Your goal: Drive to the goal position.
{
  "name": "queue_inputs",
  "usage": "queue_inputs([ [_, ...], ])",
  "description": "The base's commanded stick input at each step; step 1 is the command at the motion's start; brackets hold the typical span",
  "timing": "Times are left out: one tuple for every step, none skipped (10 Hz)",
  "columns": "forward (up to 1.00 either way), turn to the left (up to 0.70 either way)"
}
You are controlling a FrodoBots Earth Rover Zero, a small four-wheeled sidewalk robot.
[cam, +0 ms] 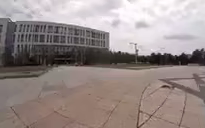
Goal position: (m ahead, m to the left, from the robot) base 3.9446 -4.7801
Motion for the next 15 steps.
queue_inputs([
  [1.00,0.00],
  [1.00,0.02],
  [1.00,0.01],
  [1.00,0.00],
  [1.00,0.00],
  [1.00,0.00],
  [1.00,0.00],
  [1.00,0.00],
  [1.00,0.00],
  [1.00,0.00],
  [1.00,0.00],
  [1.00,0.00],
  [1.00,0.00],
  [1.00,0.00],
  [1.00,0.00],
])
